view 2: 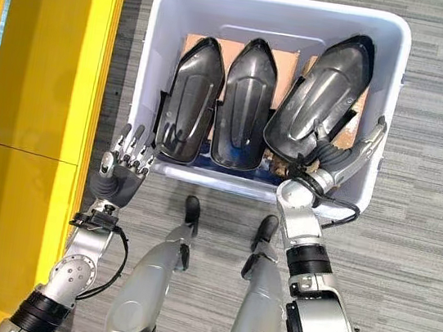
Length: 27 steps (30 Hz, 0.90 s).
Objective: Move parts from the plastic box to the shelf.
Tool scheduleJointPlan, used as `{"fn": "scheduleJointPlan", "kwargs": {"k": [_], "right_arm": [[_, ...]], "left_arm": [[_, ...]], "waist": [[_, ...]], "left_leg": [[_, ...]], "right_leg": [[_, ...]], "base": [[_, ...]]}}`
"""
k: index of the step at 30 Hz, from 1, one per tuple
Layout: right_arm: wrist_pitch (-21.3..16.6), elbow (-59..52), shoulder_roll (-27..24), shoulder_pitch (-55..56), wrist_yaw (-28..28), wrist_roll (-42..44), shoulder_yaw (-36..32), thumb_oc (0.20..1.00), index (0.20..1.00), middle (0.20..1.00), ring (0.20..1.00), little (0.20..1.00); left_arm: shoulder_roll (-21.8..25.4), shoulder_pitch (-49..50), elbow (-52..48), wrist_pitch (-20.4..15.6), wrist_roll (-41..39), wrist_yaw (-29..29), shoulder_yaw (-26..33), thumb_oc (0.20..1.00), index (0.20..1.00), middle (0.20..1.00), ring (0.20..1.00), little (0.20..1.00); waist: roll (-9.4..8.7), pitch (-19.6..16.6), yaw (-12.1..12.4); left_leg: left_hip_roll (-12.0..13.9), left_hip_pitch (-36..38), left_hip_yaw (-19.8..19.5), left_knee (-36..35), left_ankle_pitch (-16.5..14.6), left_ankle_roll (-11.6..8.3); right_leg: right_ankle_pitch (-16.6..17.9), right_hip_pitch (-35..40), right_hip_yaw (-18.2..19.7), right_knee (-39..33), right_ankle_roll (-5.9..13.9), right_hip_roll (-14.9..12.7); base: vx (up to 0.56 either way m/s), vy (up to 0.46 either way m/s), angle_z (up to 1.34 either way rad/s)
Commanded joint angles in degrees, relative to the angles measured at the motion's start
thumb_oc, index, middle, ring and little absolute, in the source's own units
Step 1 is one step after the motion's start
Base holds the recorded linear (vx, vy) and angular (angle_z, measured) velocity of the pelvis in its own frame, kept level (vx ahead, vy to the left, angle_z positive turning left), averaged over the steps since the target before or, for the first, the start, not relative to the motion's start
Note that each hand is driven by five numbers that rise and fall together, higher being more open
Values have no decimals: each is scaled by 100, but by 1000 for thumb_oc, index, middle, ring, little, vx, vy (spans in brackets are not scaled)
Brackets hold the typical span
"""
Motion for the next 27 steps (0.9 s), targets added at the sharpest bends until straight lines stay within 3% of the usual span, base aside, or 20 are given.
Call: {"fn": "scheduleJointPlan", "kwargs": {"k": [1,3,6,9,12,14,19,21,27], "right_arm": [[-20,-347,-215,4,340,-135,-60,1000,1000,1000,1000,1000],[263,-23,-266,-41,1108,-92,172,1000,1000,1000,1000,1000],[300,347,-271,-98,1279,399,433,1000,1000,1000,1000,1000],[25,753,-172,-72,1612,1763,333,1000,1000,1000,1000,1000],[-100,1086,-157,-92,1892,1659,312,1000,1000,1000,1000,1000],[52,1374,-136,-208,1903,1706,330,1000,1000,1000,1000,1000],[26,2138,-228,-615,1821,2510,172,1000,1000,1000,1000,1000],[-134,2444,-300,-748,1371,2763,0,1000,1000,1000,1000,1000],[-495,2325,-302,-754,1112,2534,-148,1000,1000,1000,1000,1000]], "left_arm": [[9,192,-311,-263,-122,-242,-62,1000,1000,1000,1000,1000],[32,182,-224,-217,-182,-355,-14,1000,1000,1000,1000,1000],[39,143,-147,-105,-167,-431,9,1000,1000,1000,1000,1000],[91,86,-125,-20,38,-401,19,1000,1000,1000,1000,1000],[95,61,-123,6,20,-375,25,1000,1000,1000,1000,1000],[100,-2,-62,47,71,-369,21,1000,1000,1000,1000,1000],[142,-152,37,147,105,-373,6,1000,1000,1000,1000,1000],[138,-207,28,191,98,-329,-24,1000,1000,1000,1000,1000],[176,-205,-108,126,157,-190,-142,1000,1000,1000,1000,1000]], "waist": [[243,-214,-16],[224,-214,11],[182,-214,58],[143,-214,99],[143,-214,131],[160,-214,170],[195,-214,264],[214,-214,289],[235,-214,264]], "left_leg": [[142,-347,-130,255,71,-68],[140,-383,-145,295,63,-80],[153,-410,-150,360,33,-85],[157,-450,-197,407,19,-86],[158,-453,-217,414,4,-79],[142,-452,-230,438,-3,-69],[122,-493,-266,527,-26,-64],[115,-538,-283,580,-43,-60],[111,-619,-269,589,-56,-36]], "right_leg": [[60,54,-219,80,257,-375],[43,23,-228,114,240,-388],[23,28,-270,151,249,-417],[10,18,-310,190,253,-411],[-17,25,-326,213,251,-408],[-22,39,-347,246,251,-425],[-40,32,-401,327,255,-464],[-59,-1,-406,385,262,-473],[-59,-86,-380,403,265,-444]], "base": [[29,71,-8],[10,10,-8],[19,-40,2],[21,-53,4],[17,-24,12],[32,-20,7],[26,-19,6],[0,0,0],[5,3,3]]}}
